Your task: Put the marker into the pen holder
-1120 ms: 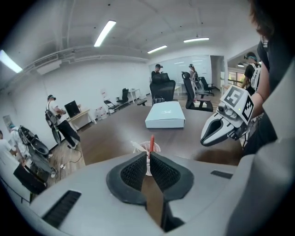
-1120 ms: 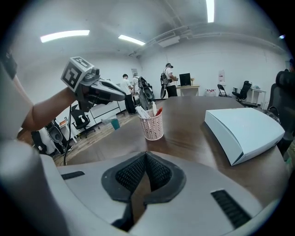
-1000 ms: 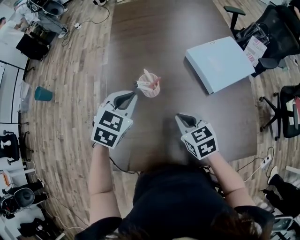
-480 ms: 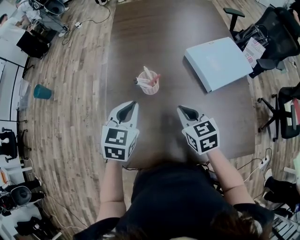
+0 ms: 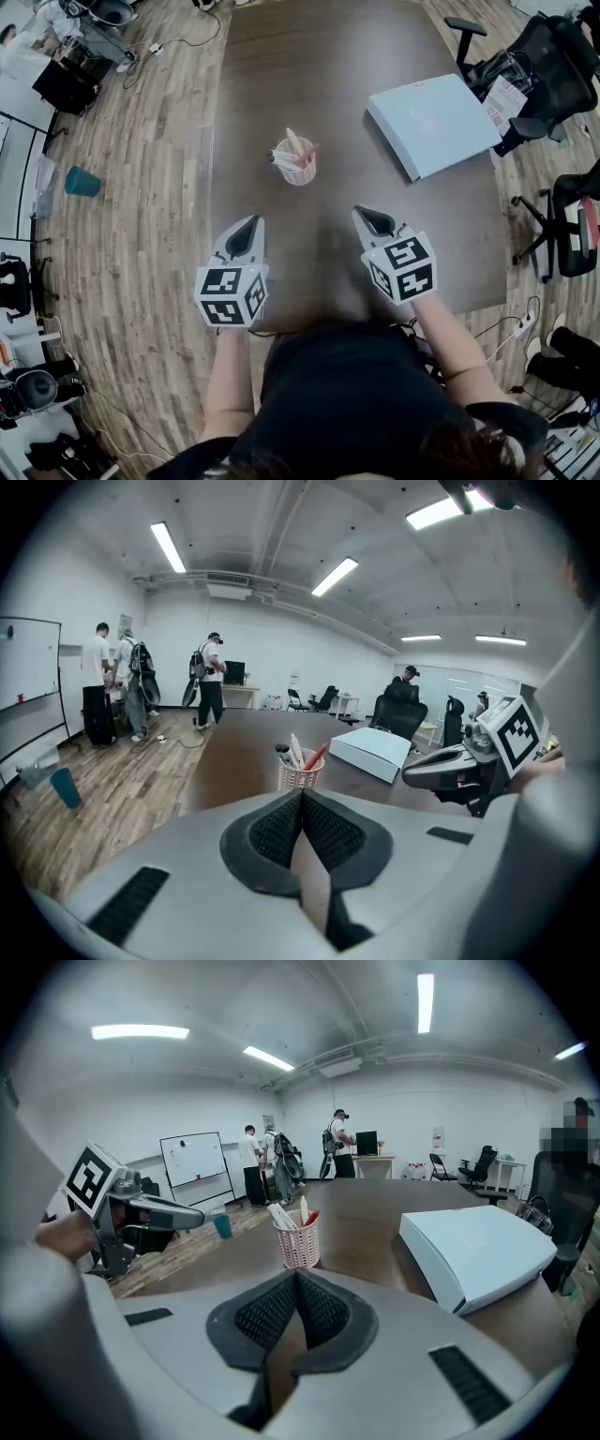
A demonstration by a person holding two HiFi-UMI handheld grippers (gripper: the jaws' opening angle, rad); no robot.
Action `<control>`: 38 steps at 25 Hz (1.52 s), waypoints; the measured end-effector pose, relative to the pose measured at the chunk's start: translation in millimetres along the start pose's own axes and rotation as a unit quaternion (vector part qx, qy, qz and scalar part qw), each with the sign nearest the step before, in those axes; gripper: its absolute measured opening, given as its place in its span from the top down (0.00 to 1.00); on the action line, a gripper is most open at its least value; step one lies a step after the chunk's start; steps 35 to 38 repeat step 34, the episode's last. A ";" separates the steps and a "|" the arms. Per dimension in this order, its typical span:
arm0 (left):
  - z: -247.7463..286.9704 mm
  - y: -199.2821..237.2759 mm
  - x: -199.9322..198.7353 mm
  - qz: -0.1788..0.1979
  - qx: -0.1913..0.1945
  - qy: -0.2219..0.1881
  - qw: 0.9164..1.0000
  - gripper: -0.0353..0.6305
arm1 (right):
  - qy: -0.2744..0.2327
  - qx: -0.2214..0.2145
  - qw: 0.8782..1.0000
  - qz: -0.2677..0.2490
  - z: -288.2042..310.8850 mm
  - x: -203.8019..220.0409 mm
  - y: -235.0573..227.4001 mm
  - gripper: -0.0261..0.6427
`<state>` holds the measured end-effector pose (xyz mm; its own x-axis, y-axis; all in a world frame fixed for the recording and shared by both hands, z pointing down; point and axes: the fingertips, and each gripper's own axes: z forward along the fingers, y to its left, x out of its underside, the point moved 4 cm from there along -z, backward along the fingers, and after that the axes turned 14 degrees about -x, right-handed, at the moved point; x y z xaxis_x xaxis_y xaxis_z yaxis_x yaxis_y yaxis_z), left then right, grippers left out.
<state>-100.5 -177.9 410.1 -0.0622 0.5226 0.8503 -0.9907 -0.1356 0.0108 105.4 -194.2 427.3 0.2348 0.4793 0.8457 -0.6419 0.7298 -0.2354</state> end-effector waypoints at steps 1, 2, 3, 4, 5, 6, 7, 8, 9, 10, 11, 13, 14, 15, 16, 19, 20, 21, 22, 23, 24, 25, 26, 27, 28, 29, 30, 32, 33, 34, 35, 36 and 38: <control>-0.7 -0.2 2.4 -0.006 0.001 0.002 1.000 0.91 | 0.000 0.000 1.000 -0.001 -0.2 0.0 0.5 0.94; -1.0 -0.7 5.3 -0.010 0.003 0.005 1.000 0.91 | 0.000 -0.001 1.000 -0.002 -0.3 -0.1 1.0 0.94; -1.0 -1.0 8.2 -0.011 0.005 0.009 1.000 0.91 | 0.000 0.000 1.000 -0.003 -0.2 -0.2 1.7 0.94; -1.2 -0.8 10.9 -0.009 0.005 0.012 1.000 0.91 | -0.001 0.000 1.000 -0.004 -0.1 -0.4 2.7 0.94; -2.0 0.2 13.0 -0.008 0.004 0.014 1.000 0.91 | -0.003 0.000 1.000 -0.005 -0.1 -0.8 4.1 0.94; -3.3 1.4 14.5 -0.007 0.001 0.015 1.000 0.91 | -0.005 0.001 1.000 -0.006 -0.3 -1.3 5.5 0.94; -4.8 2.5 15.3 -0.009 -0.001 0.015 1.000 0.91 | -0.006 0.002 1.000 -0.007 -0.8 -1.8 6.7 0.94; -6.1 3.1 15.7 -0.011 -0.002 0.015 1.000 0.91 | -0.007 0.004 1.000 -0.008 -1.5 -2.1 7.3 0.94; -7.1 3.3 15.9 -0.013 -0.003 0.015 1.000 0.91 | -0.006 0.006 1.000 -0.009 -2.2 -2.3 7.5 0.94; -7.7 3.1 16.0 -0.014 -0.003 0.015 1.000 0.91 | -0.006 0.008 1.000 -0.009 -2.7 -2.5 7.5 0.94; -8.1 2.7 16.4 -0.015 -0.003 0.015 1.000 0.91 | -0.006 0.010 1.000 -0.009 -3.0 -2.6 7.6 0.94; -8.9 1.3 18.0 -0.014 0.000 0.015 1.000 0.91 | -0.007 0.012 1.000 -0.008 -3.2 -2.2 8.4 0.94; -9.2 0.4 18.9 -0.014 0.001 0.015 1.000 0.91 | -0.008 0.012 1.000 -0.007 -3.3 -1.7 8.9 0.94; -9.5 -0.5 19.7 -0.013 0.003 0.015 1.000 0.91 | -0.009 0.013 1.000 -0.006 -3.6 -1.1 9.5 0.94; -9.8 -1.7 20.3 -0.012 0.006 0.015 1.000 0.91 | -0.010 0.012 1.000 -0.004 -4.2 -0.8 10.0 0.94; -9.1 -5.7 20.8 -0.006 0.013 0.017 1.000 0.91 | -0.016 0.005 1.000 0.009 -6.1 -0.4 10.0 0.94; -8.6 -6.8 20.6 -0.004 0.015 0.018 1.000 0.91 | -0.018 0.002 1.000 0.016 -6.4 0.0 9.5 0.94; -8.4 -7.4 20.4 -0.002 0.016 0.018 1.000 0.91 | -0.019 0.000 1.000 0.021 -6.4 0.5 9.1 0.94; -8.6 -7.4 20.0 0.001 0.017 0.018 1.000 0.91 | -0.020 -0.001 0.999 0.025 -6.3 0.6 9.2 0.94; -9.0 -7.0 19.8 0.002 0.018 0.018 1.000 0.91 | -0.021 -0.001 0.999 0.026 -6.2 0.5 9.7 0.94; -9.4 -6.6 19.8 0.003 0.019 0.018 1.000 0.91 | -0.021 -0.001 0.999 0.027 -6.0 0.4 10.4 0.94; -9.5 -6.4 20.2 0.004 0.020 0.019 1.000 0.91 | -0.022 -0.002 0.999 0.028 -5.9 0.4 10.9 0.94; -9.3 -6.8 21.0 0.005 0.022 0.020 1.000 0.91 | -0.022 -0.003 0.999 0.030 -5.9 0.9 11.1 0.94; -9.2 -7.4 21.9 0.006 0.023 0.021 0.999 0.91 | -0.023 -0.004 0.999 0.032 -5.9 1.6 11.3 0.94; -9.3 -8.0 22.8 0.006 0.025 0.021 0.999 0.91 | -0.023 -0.005 0.999 0.034 -5.9 2.4 11.7 0.94; -9.5 -8.4 23.4 0.007 0.027 0.022 0.999 0.91 | -0.024 -0.006 0.999 0.035 -5.8 2.9 12.2 0.94; -9.8 -8.4 23.7 0.007 0.027 0.022 0.999 0.91 | -0.024 -0.007 0.999 0.036 -5.5 3.1 12.8 0.94; -9.9 -8.0 23.5 0.008 0.028 0.023 0.999 0.90 | -0.024 -0.008 0.999 0.036 -4.5 2.5 13.7 0.94; -9.8 -7.7 23.3 0.008 0.028 0.024 0.999 0.91 | -0.023 -0.009 0.999 0.036 -3.8 2.1 14.0 0.94; -9.7 -7.4 23.0 0.008 0.029 0.024 0.999 0.91 | -0.023 -0.010 0.999 0.035 -3.2 1.6 14.3 0.94; -9.7 -7.4 23.0 0.008 0.029 0.024 0.999 0.91 | -0.023 -0.010 0.999 0.035 -3.2 1.6 14.3 0.94; -9.7 -7.4 23.0 0.008 0.029 0.024 0.999 0.91 | -0.023 -0.010 0.999 0.035 -3.2 1.6 14.3 0.94; -9.7 -7.4 23.0 0.008 0.029 0.024 0.999 0.91 | -0.023 -0.010 0.999 0.035 -3.2 1.6 14.3 0.94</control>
